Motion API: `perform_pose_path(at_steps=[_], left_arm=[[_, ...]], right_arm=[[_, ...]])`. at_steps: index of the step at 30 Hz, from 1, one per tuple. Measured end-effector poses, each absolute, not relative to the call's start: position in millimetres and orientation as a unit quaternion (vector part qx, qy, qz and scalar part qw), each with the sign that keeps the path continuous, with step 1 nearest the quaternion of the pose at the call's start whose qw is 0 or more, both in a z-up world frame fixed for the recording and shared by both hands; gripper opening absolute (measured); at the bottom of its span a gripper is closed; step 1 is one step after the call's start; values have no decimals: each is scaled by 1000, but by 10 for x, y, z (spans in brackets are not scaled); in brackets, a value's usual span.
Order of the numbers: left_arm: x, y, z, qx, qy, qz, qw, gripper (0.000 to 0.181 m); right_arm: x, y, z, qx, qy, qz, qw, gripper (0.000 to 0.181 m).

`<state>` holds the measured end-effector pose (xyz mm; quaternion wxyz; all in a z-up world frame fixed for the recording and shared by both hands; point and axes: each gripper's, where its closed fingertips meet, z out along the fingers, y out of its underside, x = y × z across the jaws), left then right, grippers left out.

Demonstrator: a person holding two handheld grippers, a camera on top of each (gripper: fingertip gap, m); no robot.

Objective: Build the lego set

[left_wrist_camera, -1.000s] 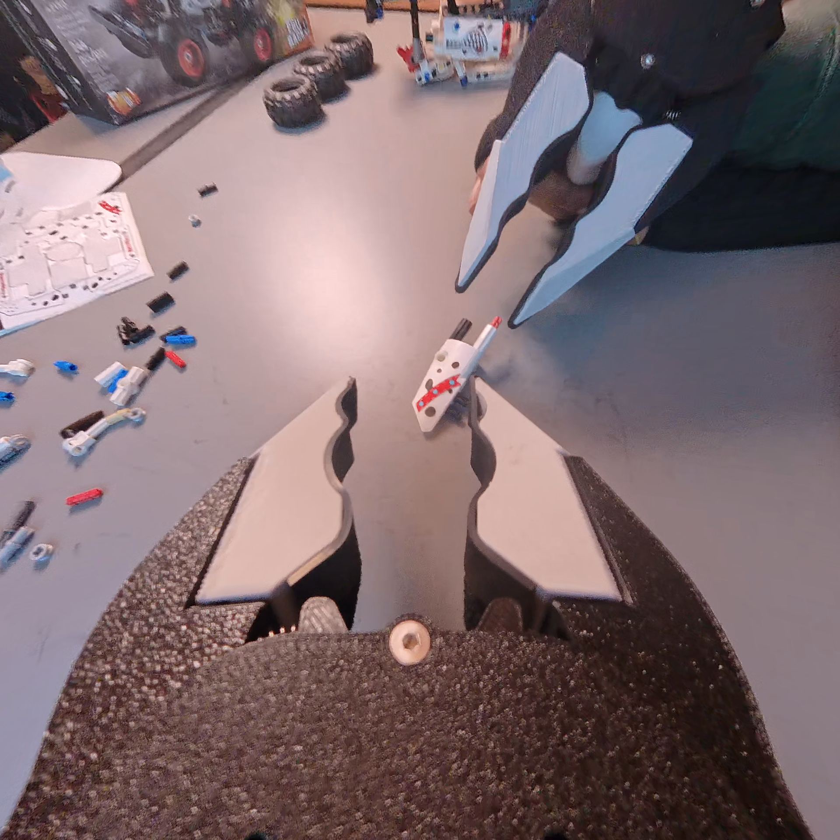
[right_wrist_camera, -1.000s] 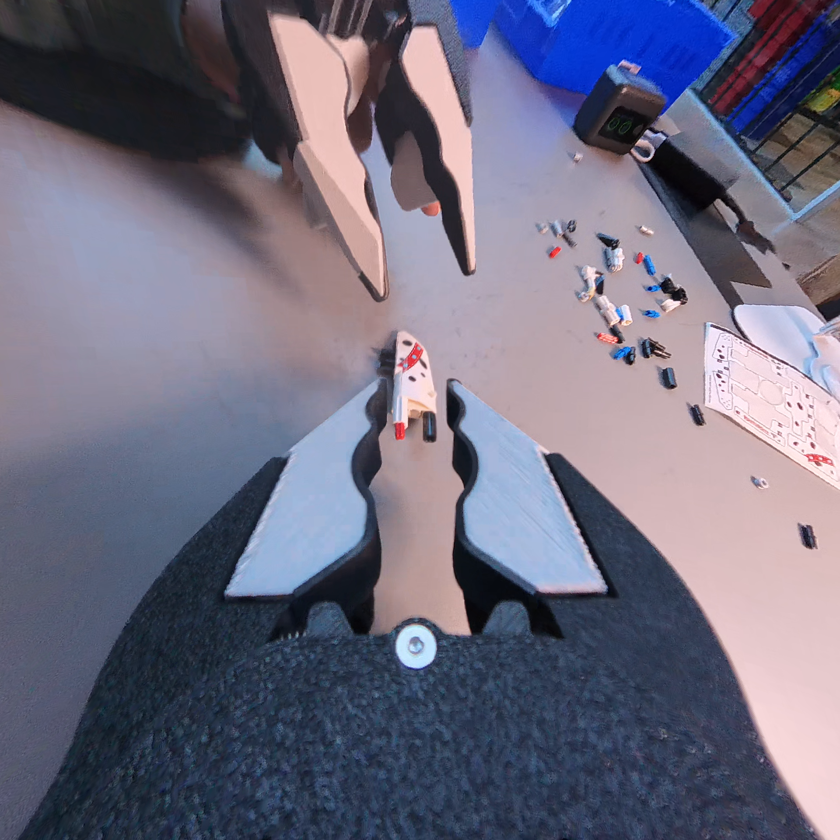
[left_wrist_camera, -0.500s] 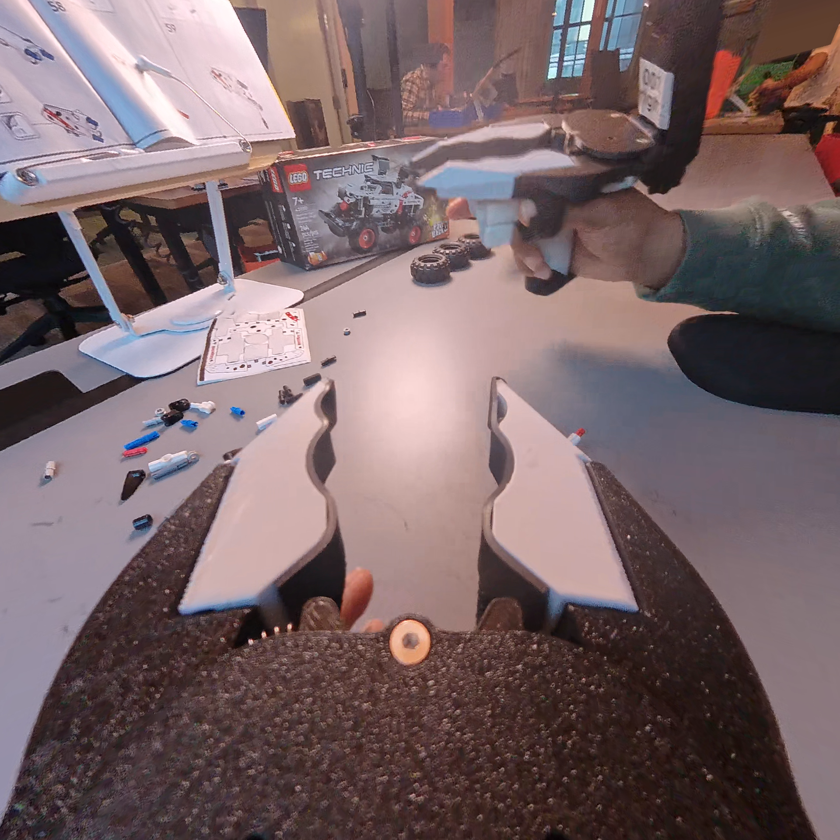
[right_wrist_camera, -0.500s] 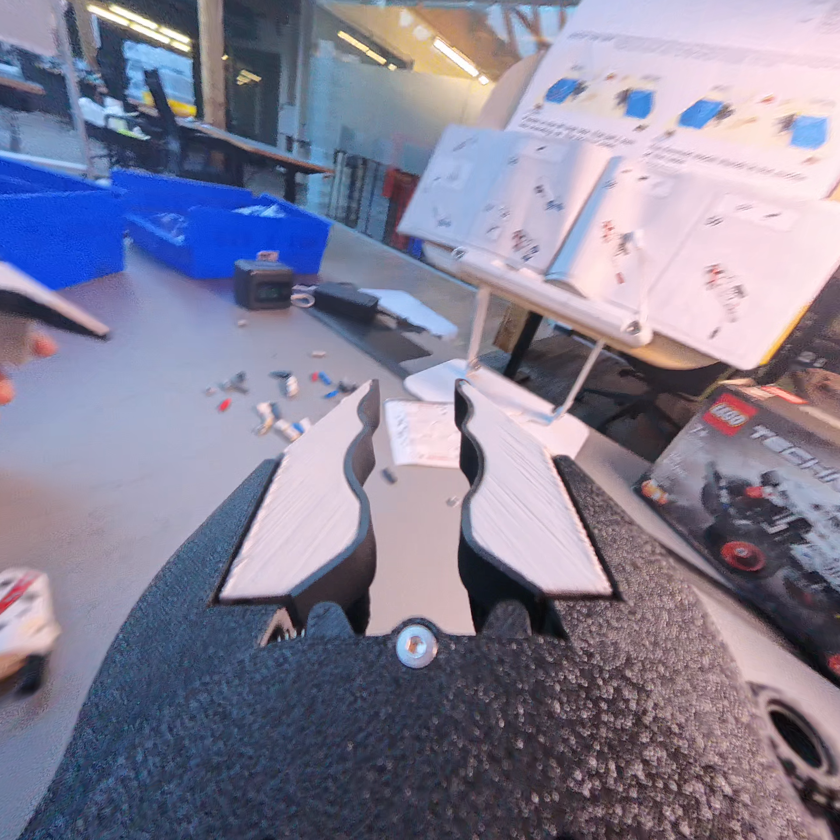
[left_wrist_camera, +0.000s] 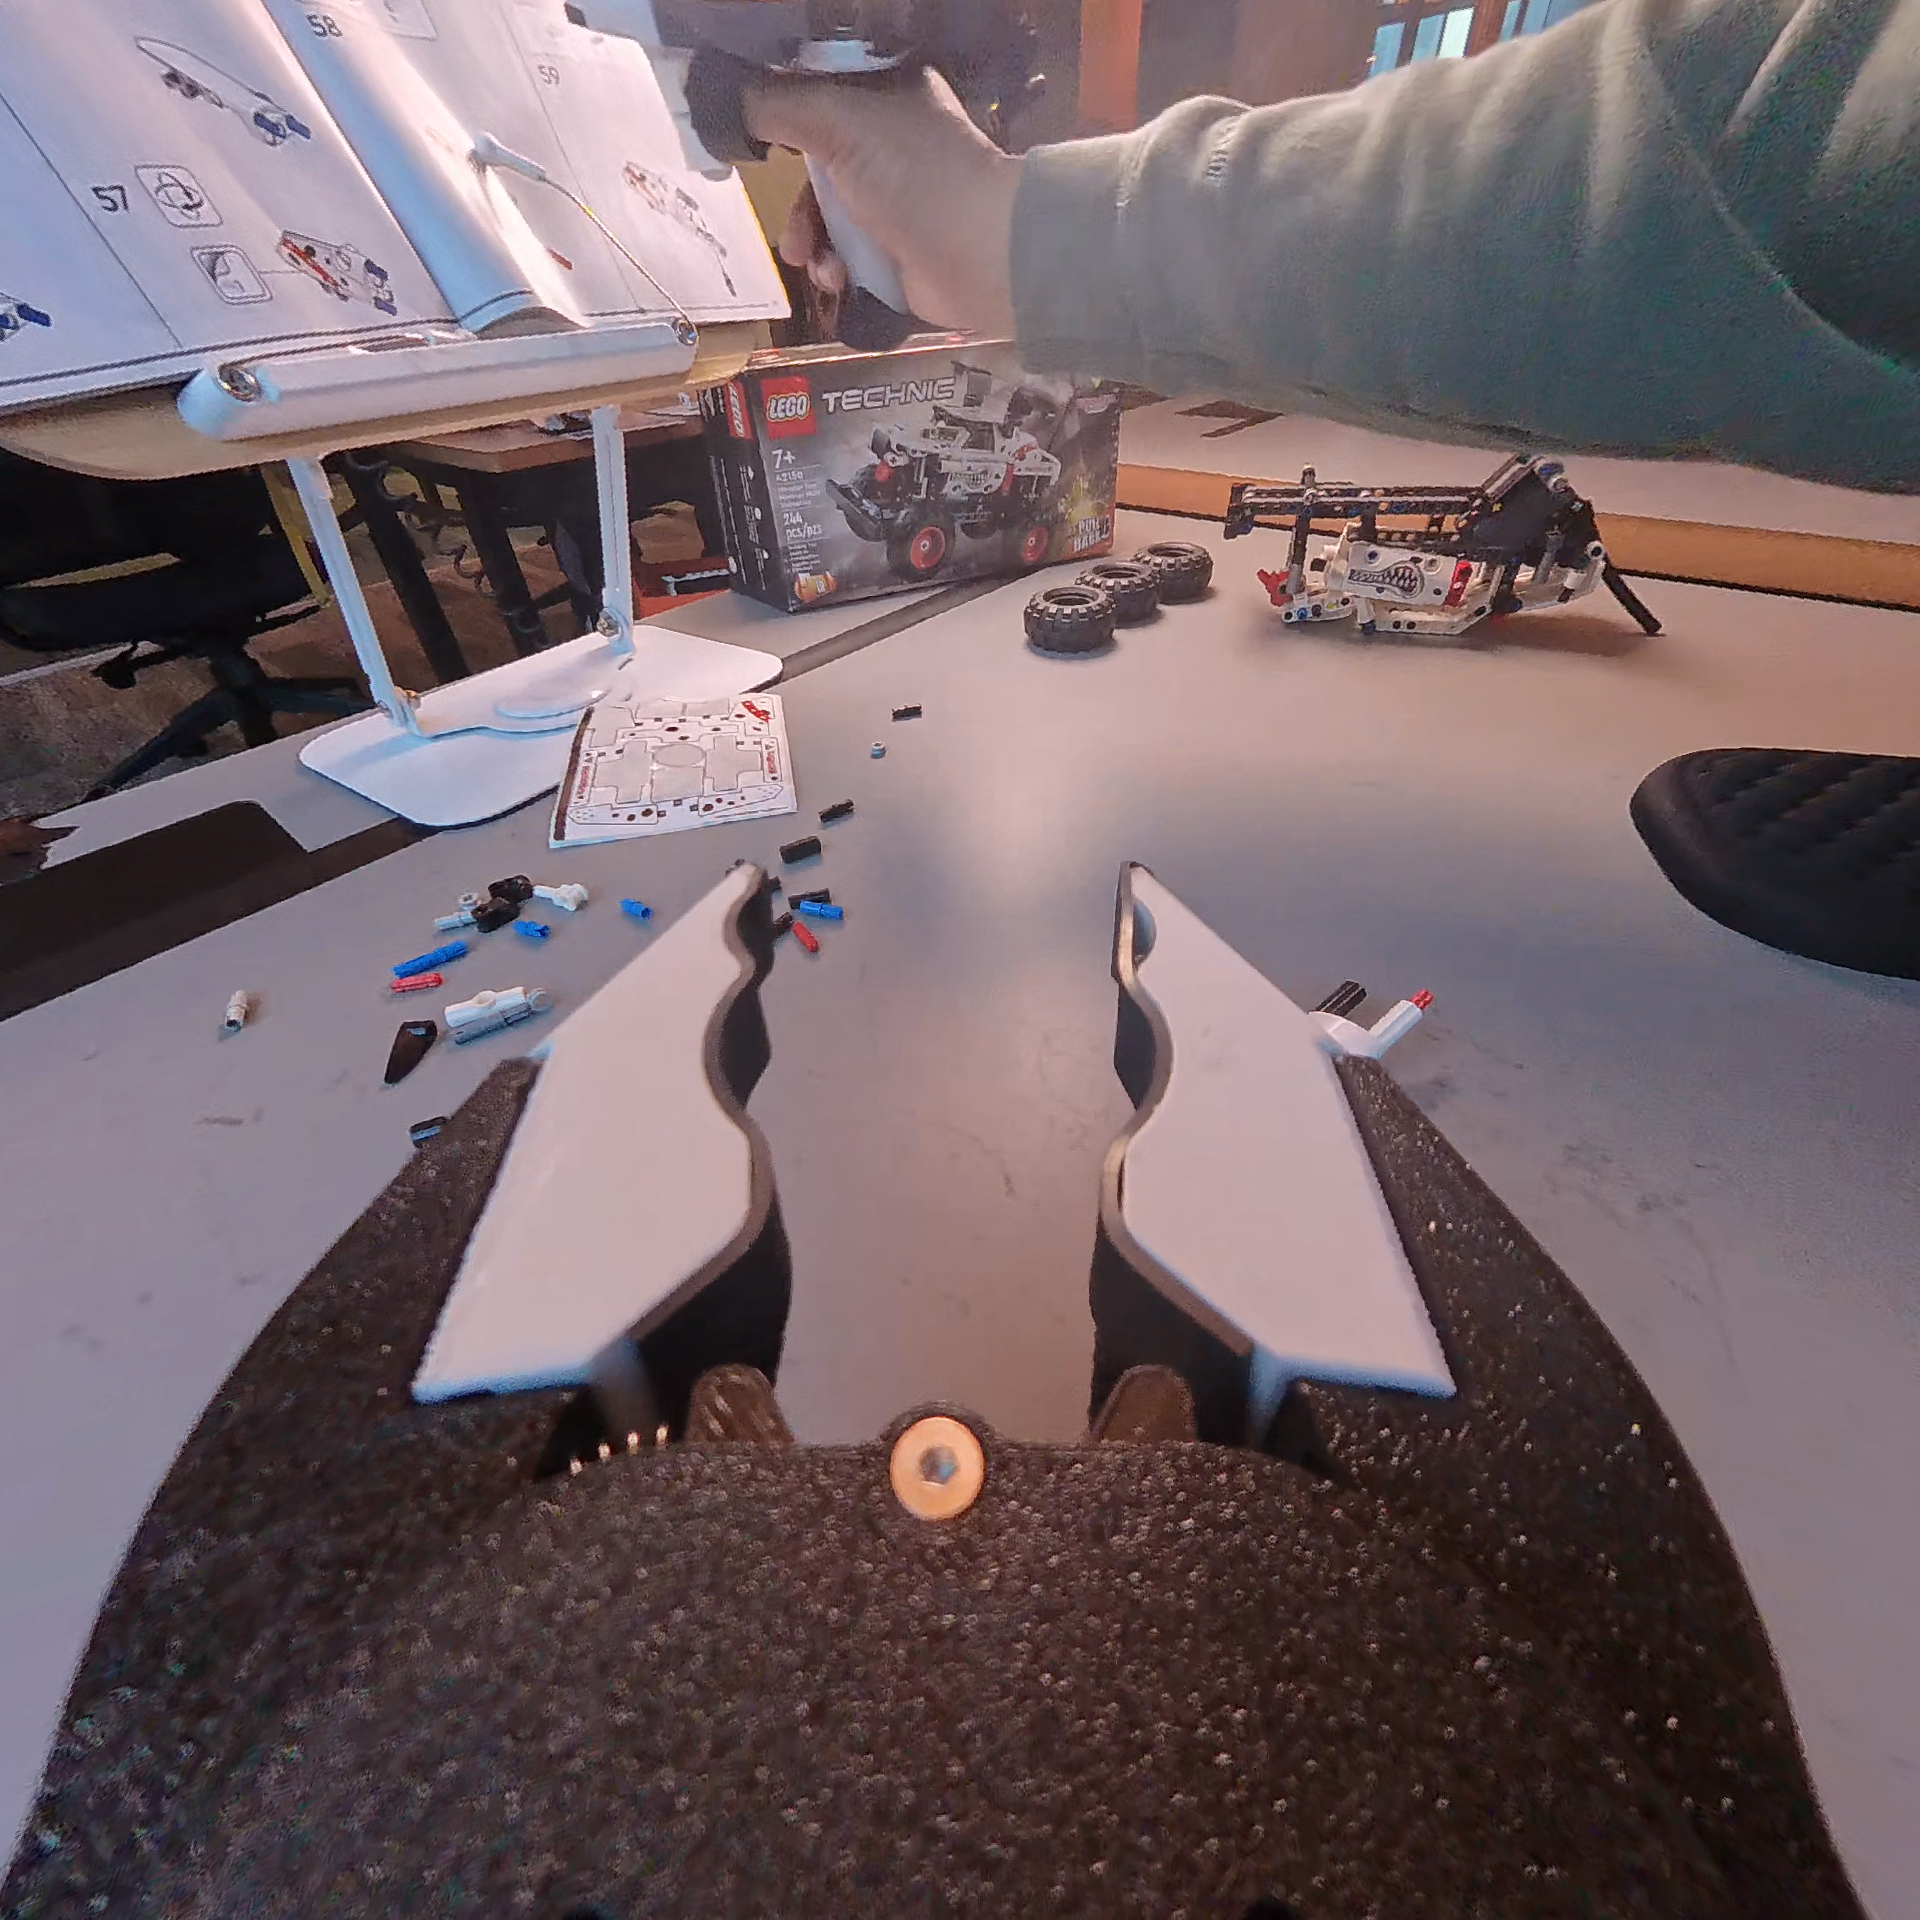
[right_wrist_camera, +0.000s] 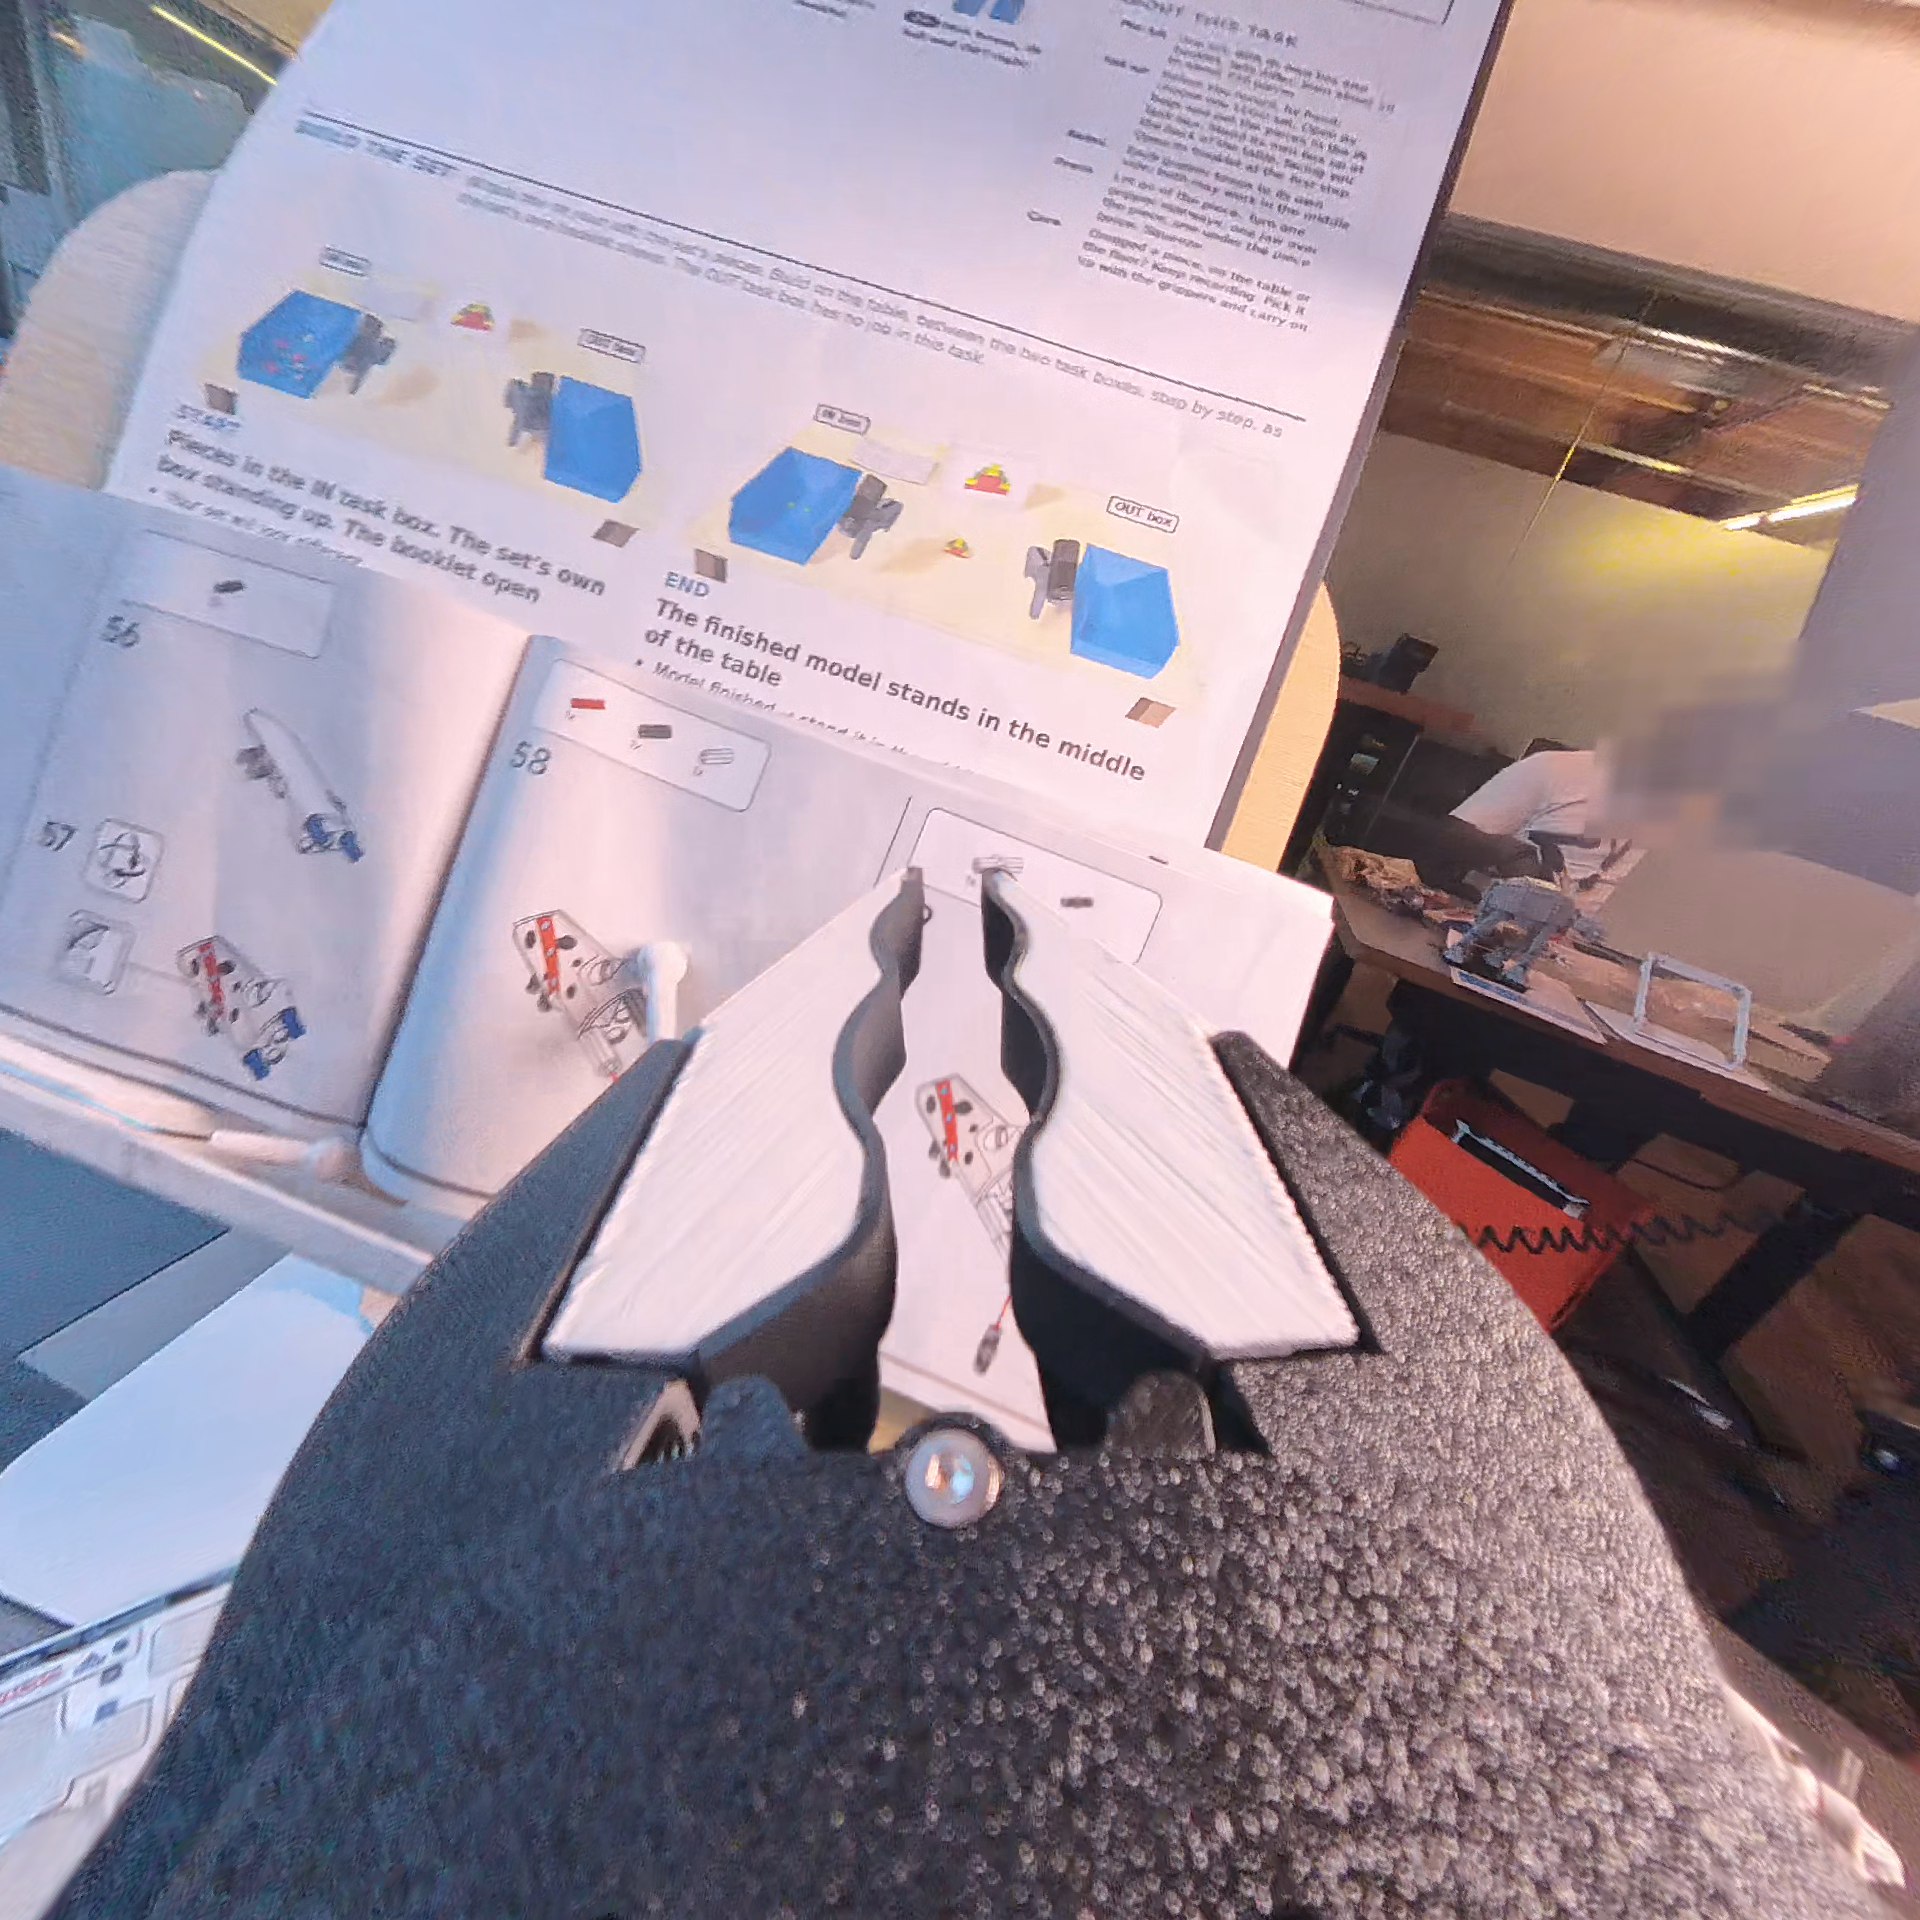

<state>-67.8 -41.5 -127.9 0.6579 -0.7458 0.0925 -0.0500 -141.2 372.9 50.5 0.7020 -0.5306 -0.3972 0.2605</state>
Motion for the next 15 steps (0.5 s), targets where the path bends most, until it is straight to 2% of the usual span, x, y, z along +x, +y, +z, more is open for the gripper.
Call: perform_pose_path(at_steps=[6,15], left_arm=[[-679,-436,-1252,-743,90,-53,661,53],[-681,-465,-1232,-741,97,-54,662,19]], right_arm=[[-1493,3925,437,-549,-391,261,691,10],[-1268,3884,352,-549,-387,267,691,4]])
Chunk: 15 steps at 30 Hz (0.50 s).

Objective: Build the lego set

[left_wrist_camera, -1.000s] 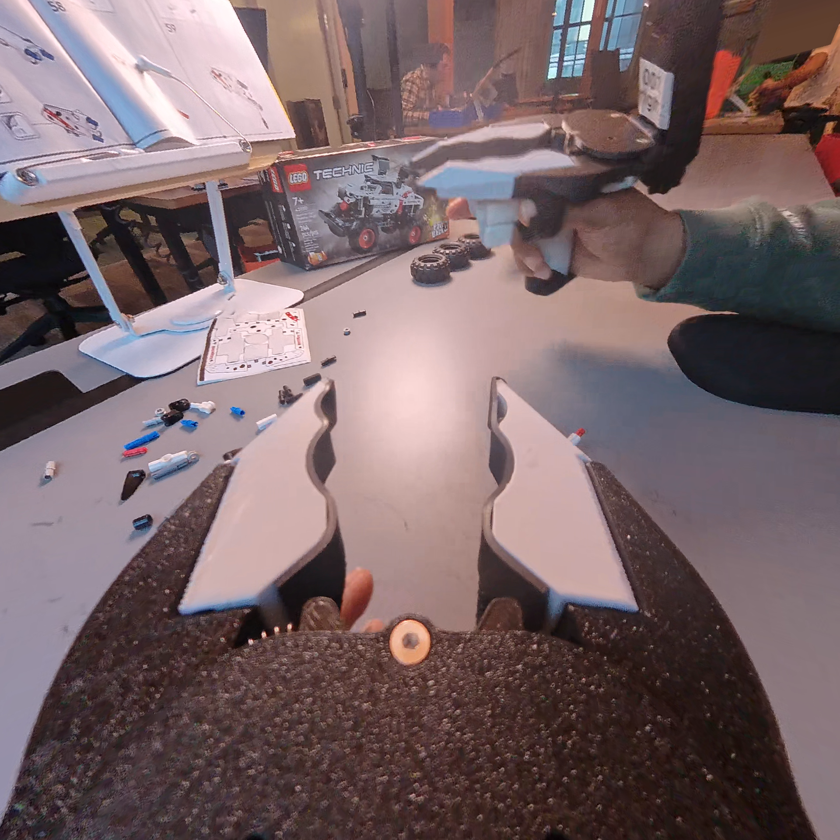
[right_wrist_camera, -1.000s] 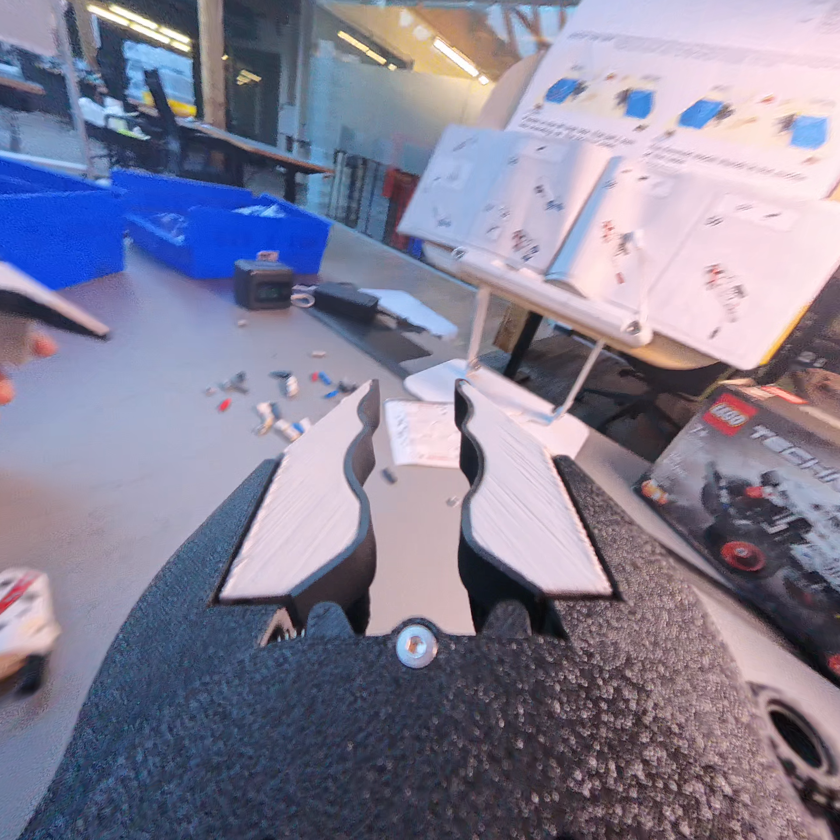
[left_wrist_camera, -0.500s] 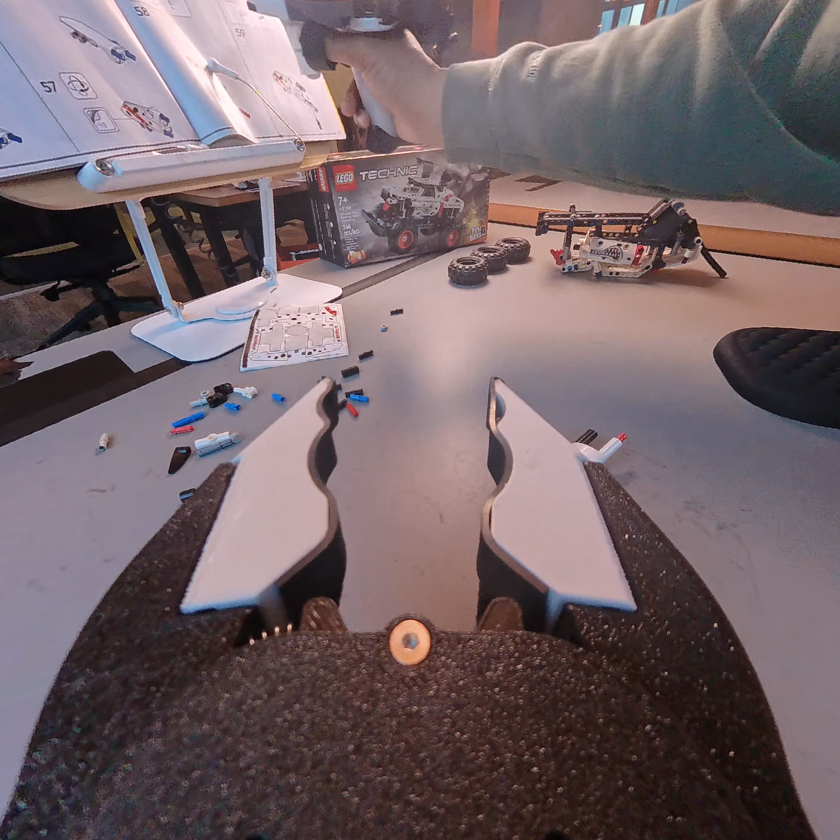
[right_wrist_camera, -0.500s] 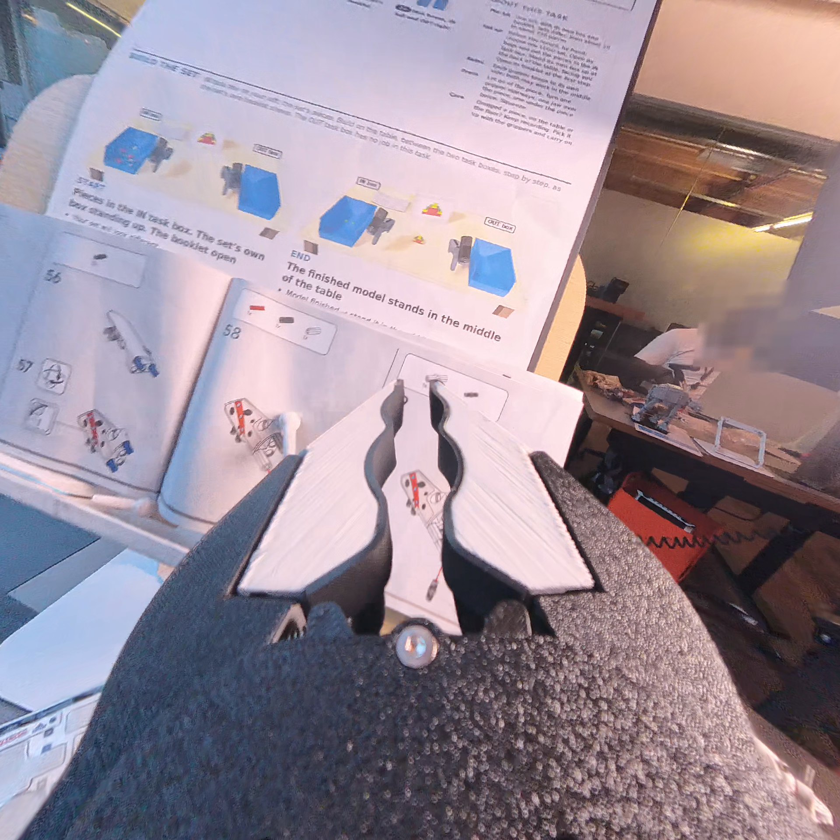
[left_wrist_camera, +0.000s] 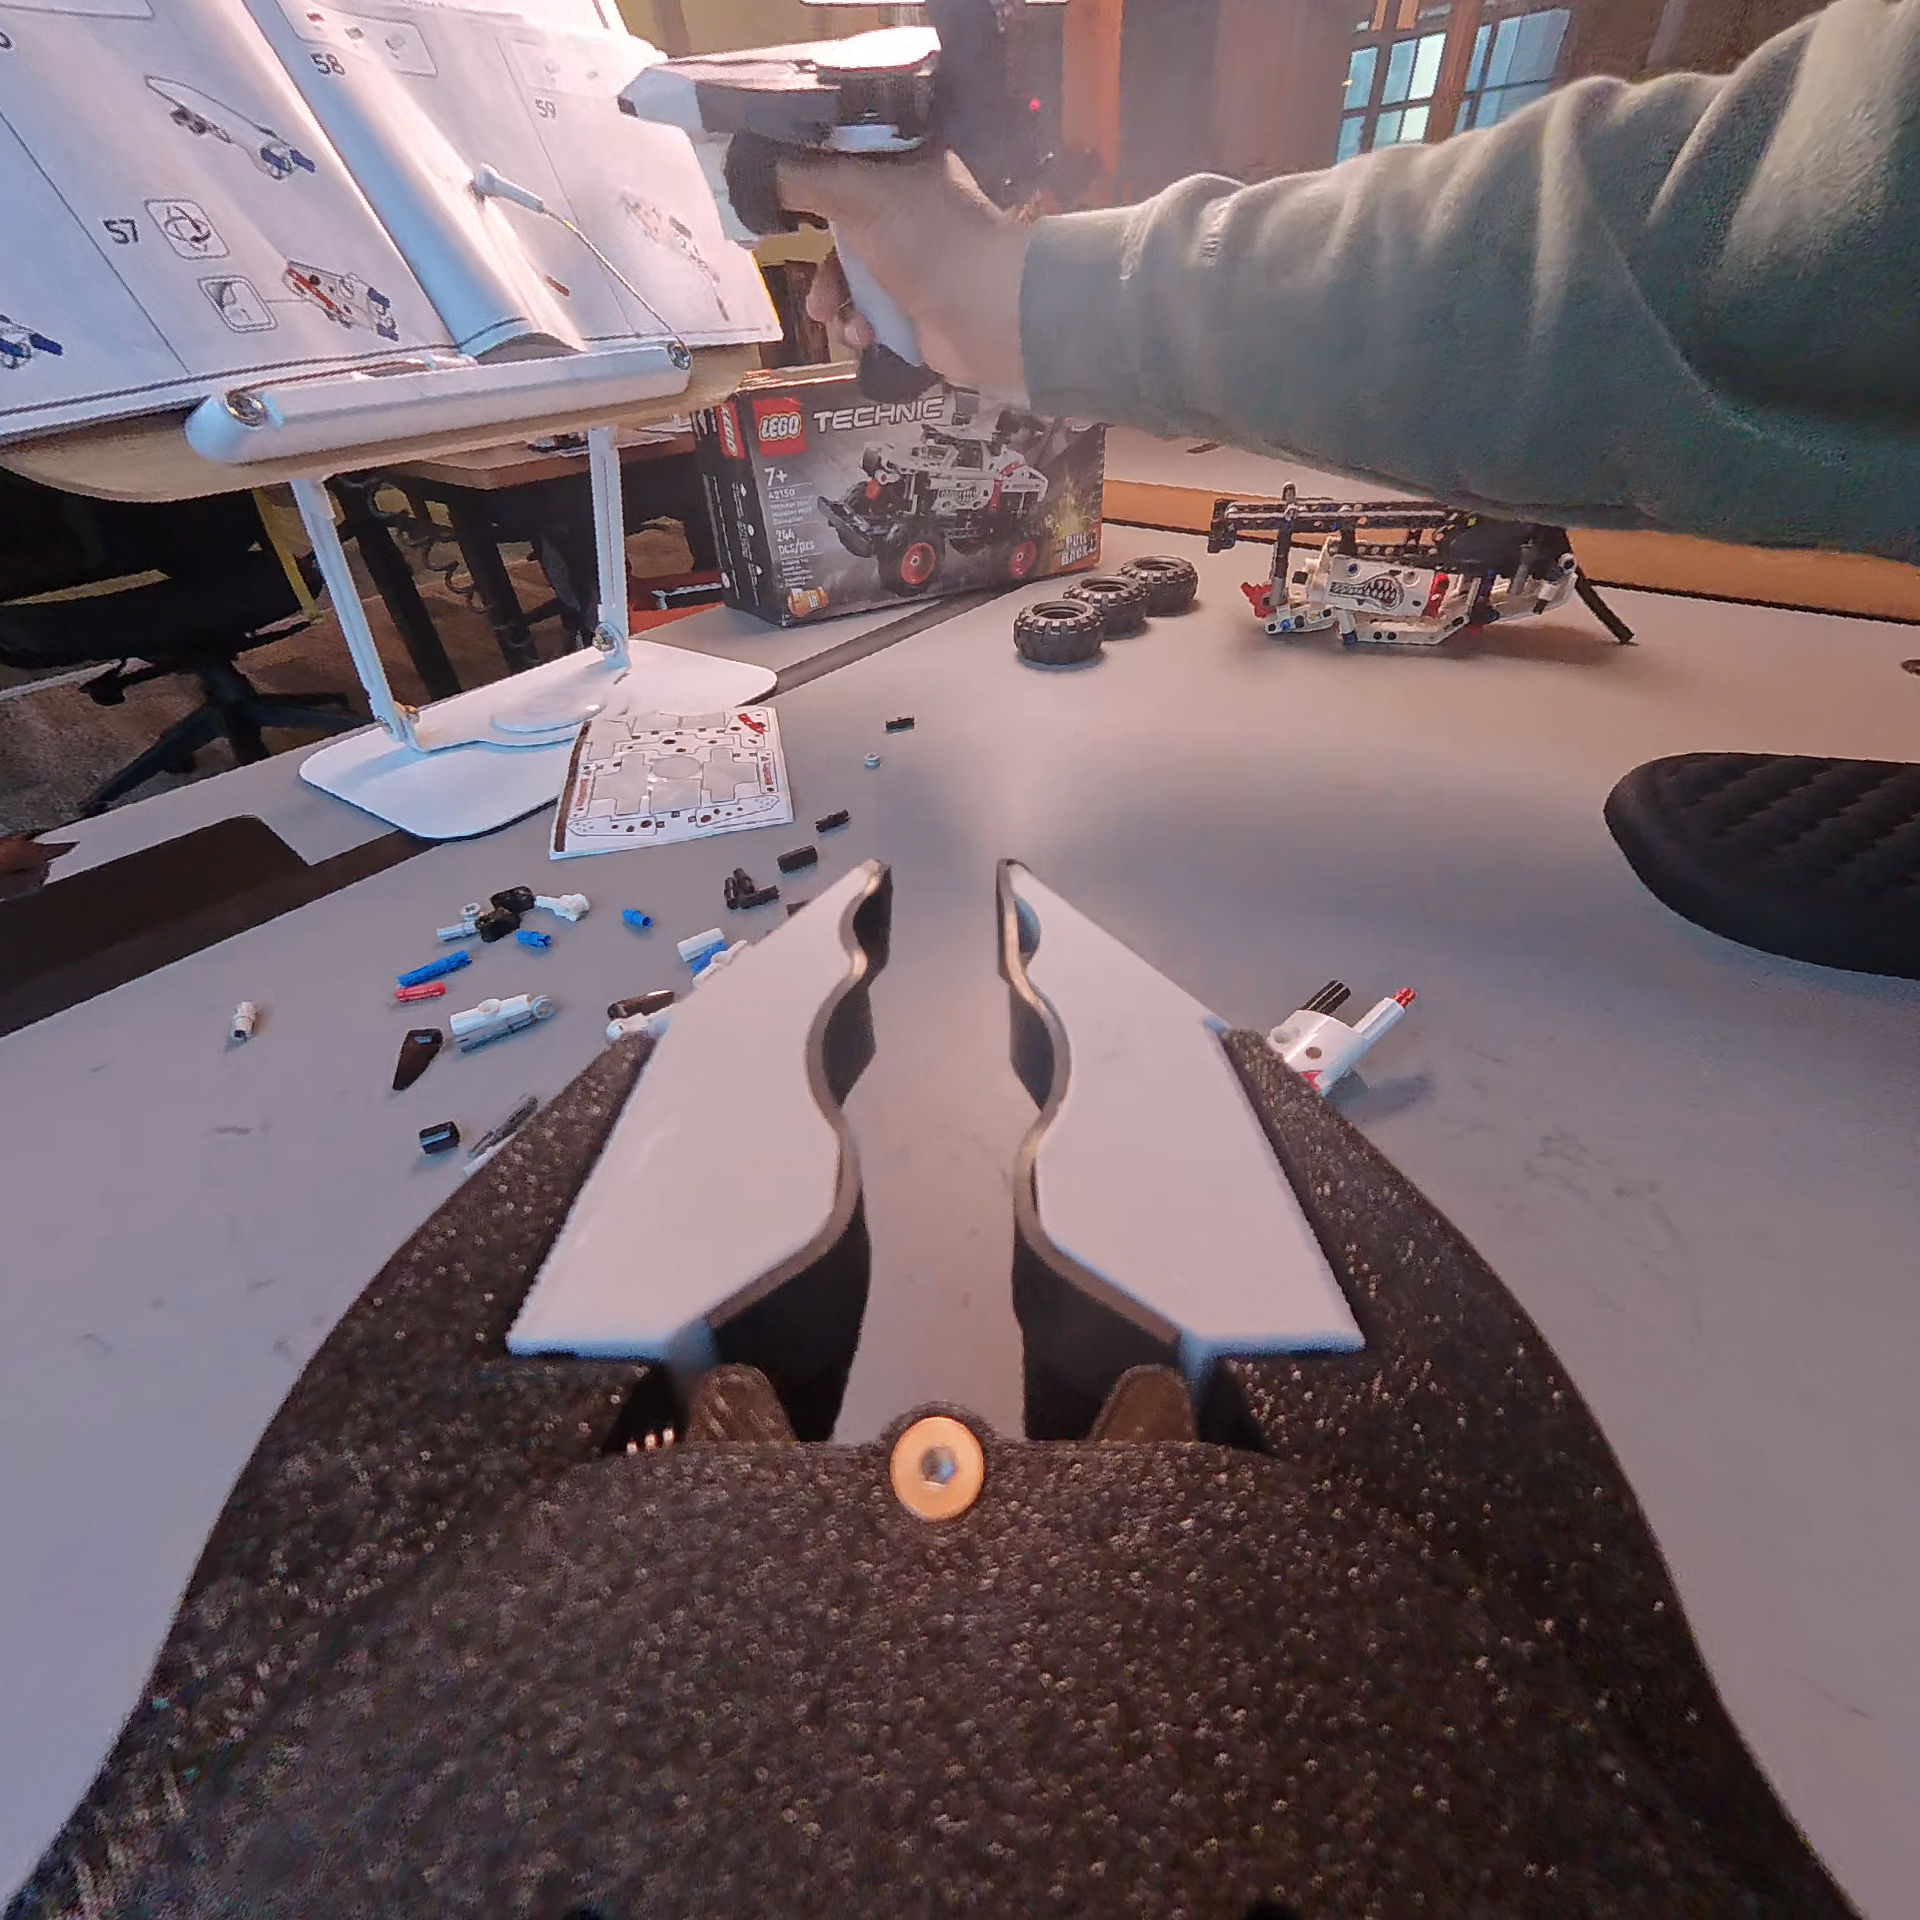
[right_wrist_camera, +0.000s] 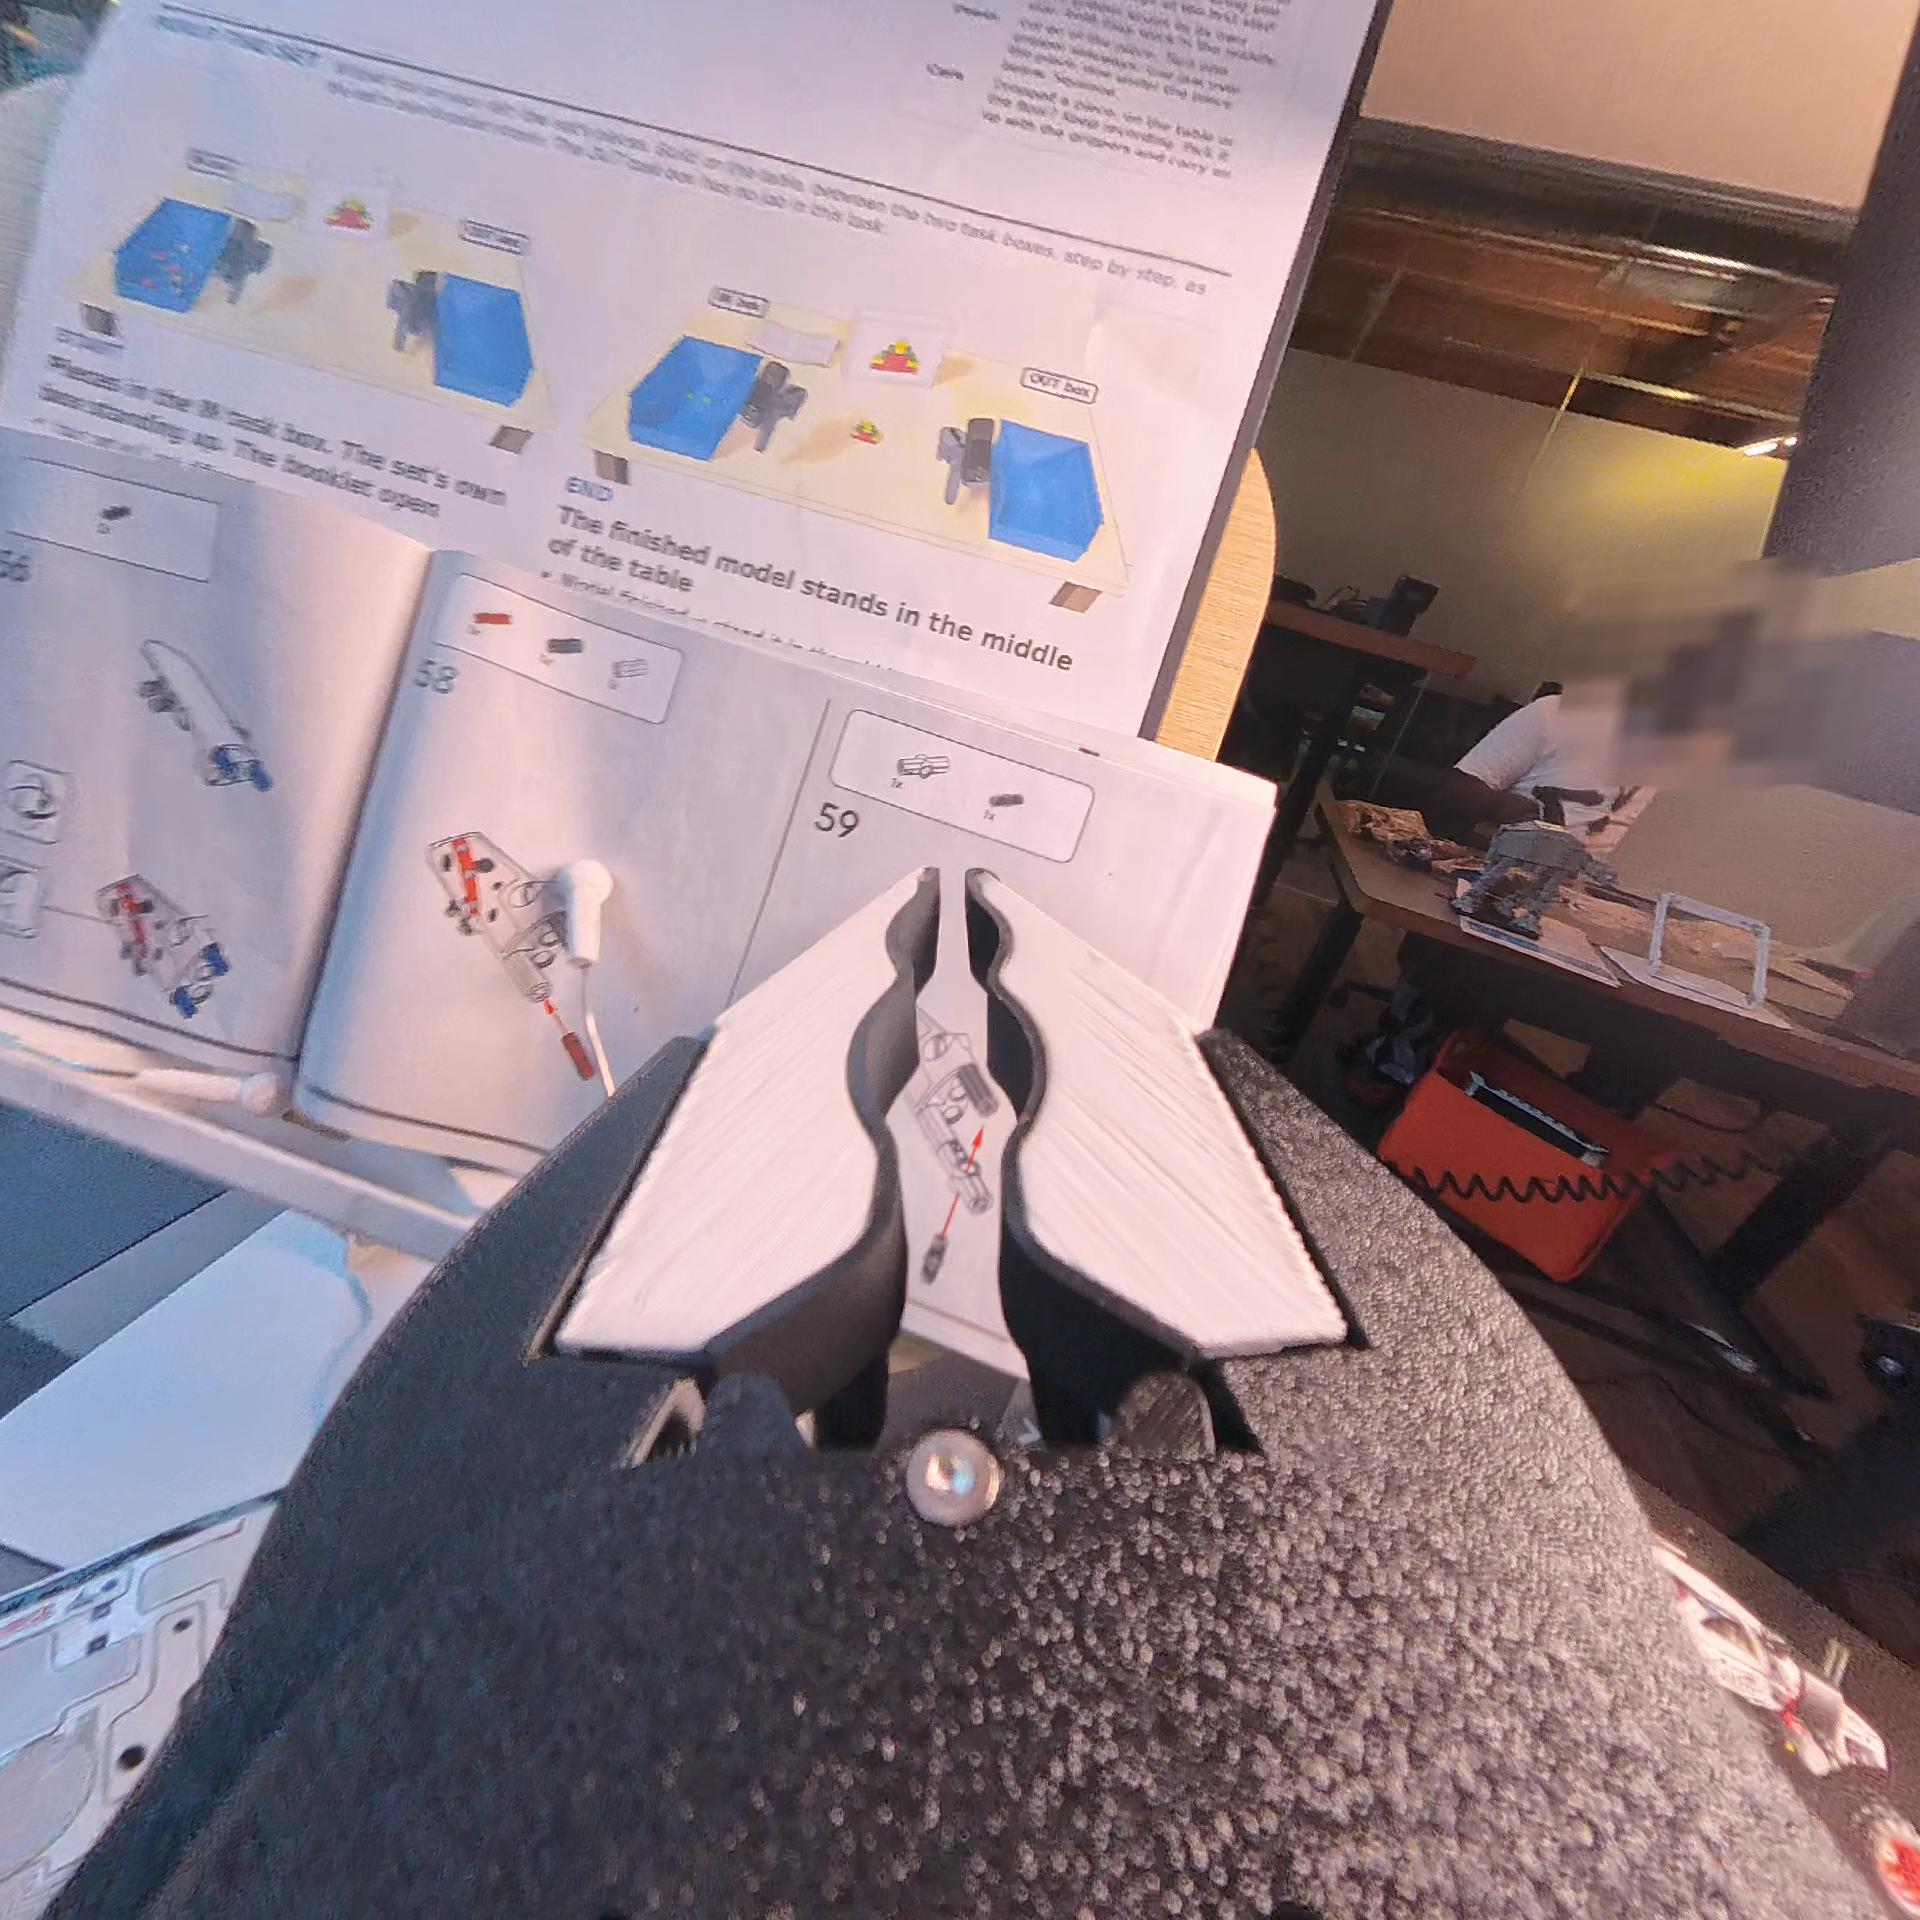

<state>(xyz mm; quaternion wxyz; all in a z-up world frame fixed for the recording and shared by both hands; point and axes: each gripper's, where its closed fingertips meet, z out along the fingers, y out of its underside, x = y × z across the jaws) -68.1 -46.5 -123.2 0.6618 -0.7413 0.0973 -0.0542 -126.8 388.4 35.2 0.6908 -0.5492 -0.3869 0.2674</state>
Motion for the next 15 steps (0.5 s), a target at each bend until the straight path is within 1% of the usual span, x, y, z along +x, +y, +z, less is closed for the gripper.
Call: perform_pose_path(at_steps=[1,2,6,11,15], left_arm=[[-700,-470,-1235,-743,95,-51,661,14],[-728,-470,-1236,-744,88,-50,661,13],[-874,-453,-1202,-740,56,-52,668,13],[-1140,-419,-1153,-738,23,-29,673,15],[-1283,-335,-1189,-748,22,-15,663,20]], right_arm=[[-1235,3784,346,-542,-393,274,690,4],[-1199,3657,334,-534,-401,282,689,4],[-973,2944,189,-517,-432,337,657,6],[-452,1881,-198,-532,-465,414,573,10],[-21,1175,-582,-564,-473,453,503,14]])
